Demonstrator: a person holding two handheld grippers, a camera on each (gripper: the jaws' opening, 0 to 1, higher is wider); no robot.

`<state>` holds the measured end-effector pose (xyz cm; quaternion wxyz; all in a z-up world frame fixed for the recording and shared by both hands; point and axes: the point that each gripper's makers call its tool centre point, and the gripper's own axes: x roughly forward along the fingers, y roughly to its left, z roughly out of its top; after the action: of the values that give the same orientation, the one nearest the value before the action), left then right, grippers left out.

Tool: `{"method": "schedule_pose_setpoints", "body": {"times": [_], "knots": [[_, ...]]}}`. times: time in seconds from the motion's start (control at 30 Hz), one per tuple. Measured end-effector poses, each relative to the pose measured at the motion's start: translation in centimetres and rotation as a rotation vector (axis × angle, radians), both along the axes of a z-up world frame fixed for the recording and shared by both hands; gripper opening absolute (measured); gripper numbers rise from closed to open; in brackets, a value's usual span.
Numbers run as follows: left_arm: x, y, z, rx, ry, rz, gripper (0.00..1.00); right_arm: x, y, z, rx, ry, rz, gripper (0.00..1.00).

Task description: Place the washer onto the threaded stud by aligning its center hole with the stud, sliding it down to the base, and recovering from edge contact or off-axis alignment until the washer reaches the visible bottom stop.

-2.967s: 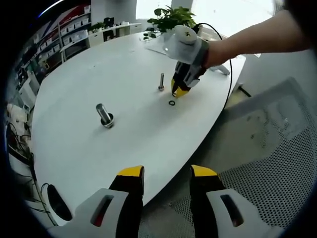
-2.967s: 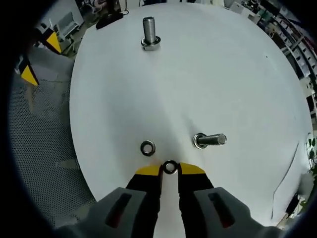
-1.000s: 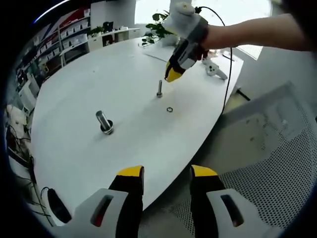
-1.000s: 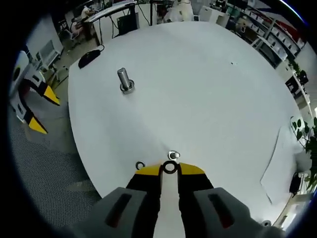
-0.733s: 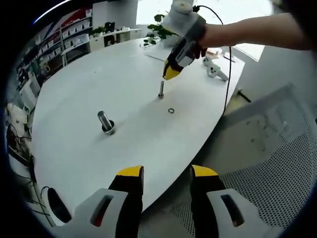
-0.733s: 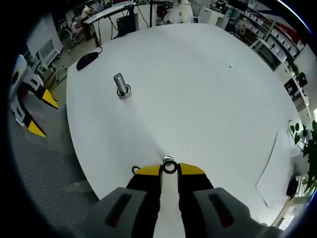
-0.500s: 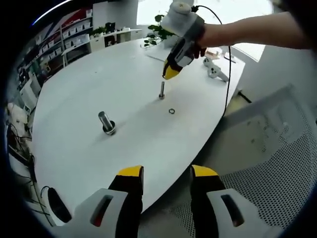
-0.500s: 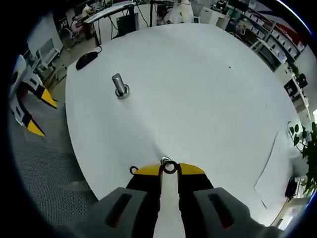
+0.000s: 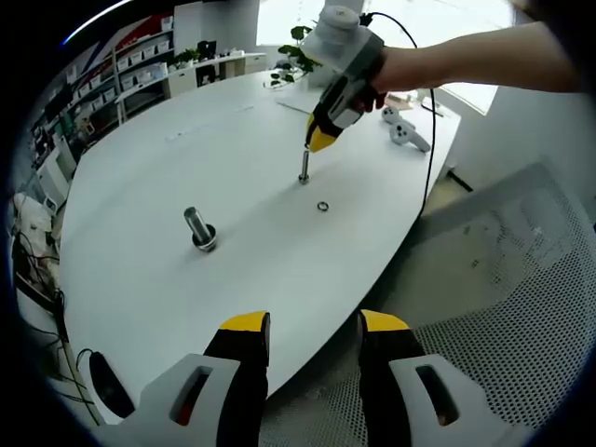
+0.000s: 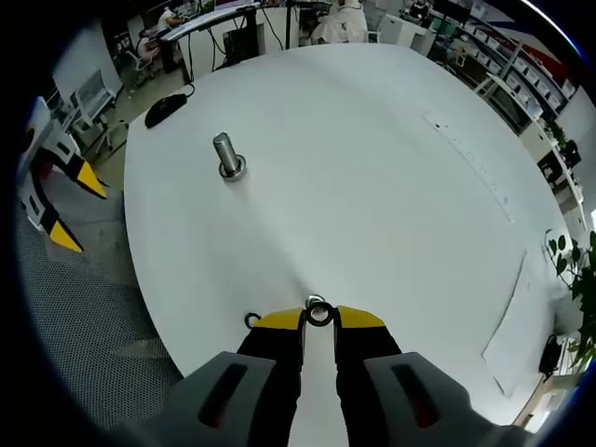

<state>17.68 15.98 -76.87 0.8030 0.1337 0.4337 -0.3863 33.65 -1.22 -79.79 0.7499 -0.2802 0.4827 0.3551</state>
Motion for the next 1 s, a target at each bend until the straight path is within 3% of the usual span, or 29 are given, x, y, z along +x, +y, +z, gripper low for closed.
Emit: {"method": "schedule_pose_setpoints", "body": {"times": [0.47, 1.0], "knots": [[-0.1, 0.1, -0.1, 0.003, 0.003, 0.002, 0.36, 0.2, 0.2, -1.1, 0.000, 0.017, -0.009, 0.14], [-0.1, 0.3, -0.3, 0.016, 0.006, 0.000, 0.36, 0.4, 0.3, -3.9, -0.051, 0.063, 0.027, 0.14]]}}
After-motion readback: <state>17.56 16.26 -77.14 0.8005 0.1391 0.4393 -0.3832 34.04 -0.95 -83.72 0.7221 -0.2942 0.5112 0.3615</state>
